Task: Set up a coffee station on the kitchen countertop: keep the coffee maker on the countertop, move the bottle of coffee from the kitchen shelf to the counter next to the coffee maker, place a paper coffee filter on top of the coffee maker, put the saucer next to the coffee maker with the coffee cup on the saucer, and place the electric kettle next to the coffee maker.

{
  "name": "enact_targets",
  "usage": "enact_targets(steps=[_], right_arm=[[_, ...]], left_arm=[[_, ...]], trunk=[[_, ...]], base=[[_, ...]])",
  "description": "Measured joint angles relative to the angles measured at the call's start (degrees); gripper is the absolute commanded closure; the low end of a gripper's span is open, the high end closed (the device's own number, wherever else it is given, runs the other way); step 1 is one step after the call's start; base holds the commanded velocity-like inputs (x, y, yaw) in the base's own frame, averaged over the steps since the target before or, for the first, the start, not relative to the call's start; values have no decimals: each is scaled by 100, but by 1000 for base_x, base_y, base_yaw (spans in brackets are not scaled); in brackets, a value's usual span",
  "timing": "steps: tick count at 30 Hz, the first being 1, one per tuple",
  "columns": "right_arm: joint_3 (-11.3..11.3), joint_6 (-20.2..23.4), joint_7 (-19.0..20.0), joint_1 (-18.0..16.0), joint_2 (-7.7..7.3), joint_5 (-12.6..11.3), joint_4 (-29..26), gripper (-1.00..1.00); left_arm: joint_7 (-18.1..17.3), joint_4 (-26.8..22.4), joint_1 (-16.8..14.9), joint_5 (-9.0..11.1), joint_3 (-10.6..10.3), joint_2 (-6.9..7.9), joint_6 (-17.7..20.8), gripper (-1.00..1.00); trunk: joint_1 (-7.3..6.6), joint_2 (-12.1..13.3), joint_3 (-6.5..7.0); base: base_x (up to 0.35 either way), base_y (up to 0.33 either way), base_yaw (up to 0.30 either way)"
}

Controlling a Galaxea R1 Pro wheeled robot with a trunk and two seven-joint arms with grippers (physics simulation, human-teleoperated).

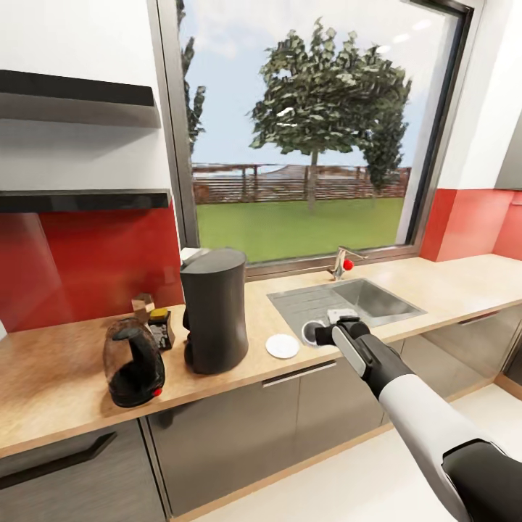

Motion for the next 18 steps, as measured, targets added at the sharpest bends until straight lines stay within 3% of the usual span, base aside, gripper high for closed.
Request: enact_targets(steps=[7,18], right_arm=[[-10,43,5,1,0,-3,44,100],[-13,44,4,2,0,-1,72,100]], left_arm=[[10,0,1,5,0,-5,0,-100],[29,0,1,17,0,-8,0,-100]], trunk=[[0,0,-31],[0,0,-99]], base=[[7,0,145],[101,70,181]])
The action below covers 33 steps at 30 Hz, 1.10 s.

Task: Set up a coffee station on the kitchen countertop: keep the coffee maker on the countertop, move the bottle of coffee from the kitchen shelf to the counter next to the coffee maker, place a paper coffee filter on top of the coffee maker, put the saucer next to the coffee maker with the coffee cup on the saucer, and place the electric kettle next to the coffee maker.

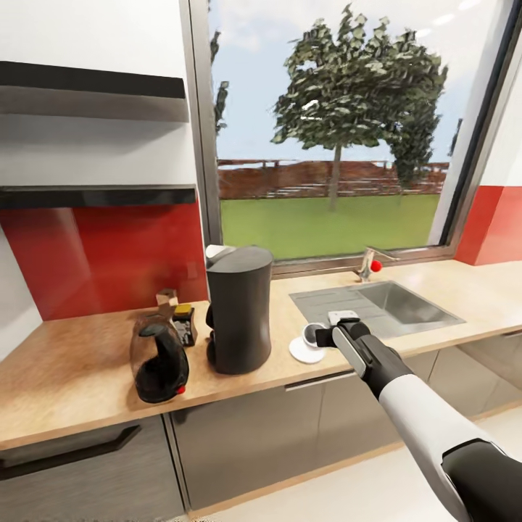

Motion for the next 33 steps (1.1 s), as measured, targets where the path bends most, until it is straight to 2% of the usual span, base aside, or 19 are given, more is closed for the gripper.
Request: enact_targets(steps=[10,19,24,33], right_arm=[[-1,1,8,1,-4,18,21,100],[-11,1,8,1,-17,8,214,100],[-16,0,6,1,-10,2,581,100],[-17,-1,6,1,-9,0,633,100]], left_arm=[[-2,0,0,1,6,-4,0,-100],[-3,-1,-1,15,8,-4,0,-100],[-10,0,-1,17,8,-8,0,-100],[-10,0,-1,18,16,-10,0,-100]], trunk=[[-1,-1,-6],[0,0,-18],[0,0,-19],[0,0,-46]], base=[[37,3,33],[75,0,38],[1,0,1],[0,0,0]])
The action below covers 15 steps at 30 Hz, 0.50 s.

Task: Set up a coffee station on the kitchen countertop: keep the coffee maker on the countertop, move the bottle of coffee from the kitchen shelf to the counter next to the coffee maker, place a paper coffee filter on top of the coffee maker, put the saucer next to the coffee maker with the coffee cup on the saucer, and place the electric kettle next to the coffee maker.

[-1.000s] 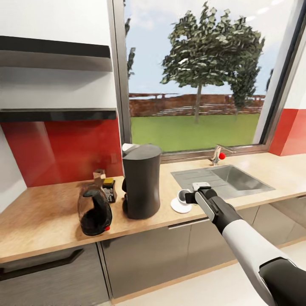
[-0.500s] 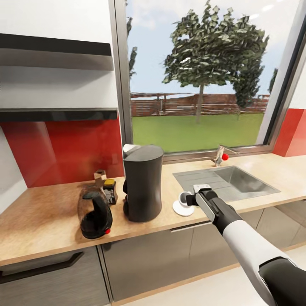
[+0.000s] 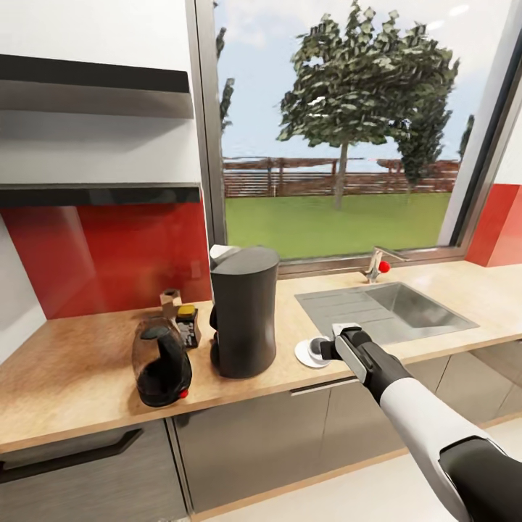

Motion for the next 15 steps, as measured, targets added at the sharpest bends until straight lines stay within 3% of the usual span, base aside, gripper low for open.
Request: enact_targets(steps=[4,11,15], right_arm=[[0,-12,9,0,-2,1,0,100],[0,-25,20,0,-1,0,1,100],[0,-26,25,0,0,0,-11,100]], left_arm=[[6,0,0,0,1,0,0,-100],[7,0,0,8,1,3,-7,-100],[7,0,0,6,1,1,-8,-100]], trunk=[[-1,0,-4],[-3,-1,-5],[0,0,-5]], base=[[64,0,0],[236,0,0],[79,0,0]])
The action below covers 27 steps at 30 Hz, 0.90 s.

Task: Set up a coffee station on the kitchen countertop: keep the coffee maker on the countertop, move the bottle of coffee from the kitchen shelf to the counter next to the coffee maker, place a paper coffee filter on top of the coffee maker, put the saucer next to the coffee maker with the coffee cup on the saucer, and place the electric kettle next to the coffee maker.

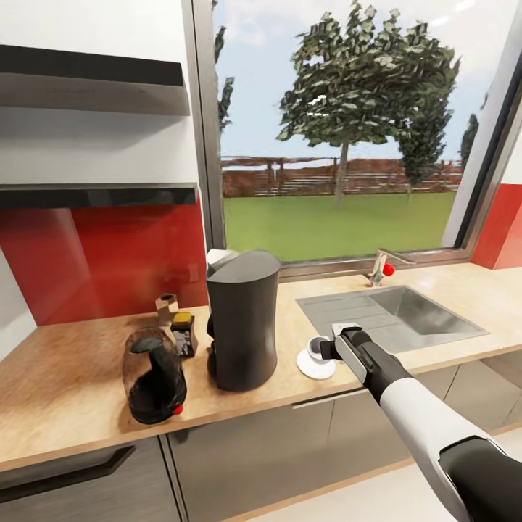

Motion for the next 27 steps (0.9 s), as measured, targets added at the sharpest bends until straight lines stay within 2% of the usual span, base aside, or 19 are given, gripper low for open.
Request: enact_targets(steps=[15,20,23,27], right_arm=[[-2,-30,24,0,0,-7,135,100],[-3,-244,26,0,0,-3,259,100],[5,-566,32,0,-1,-2,517,100],[5,-618,34,-1,0,-8,559,100]], left_arm=[[0,0,0,2,0,-1,8,-100],[1,0,0,-1,0,-1,8,-100],[8,0,0,2,1,-1,8,-100],[8,0,0,3,0,-1,8,-100]], trunk=[[0,0,0],[0,0,0],[0,0,0],[-1,0,0]], base=[[6,0,0],[0,0,0],[50,0,0],[118,0,0]])
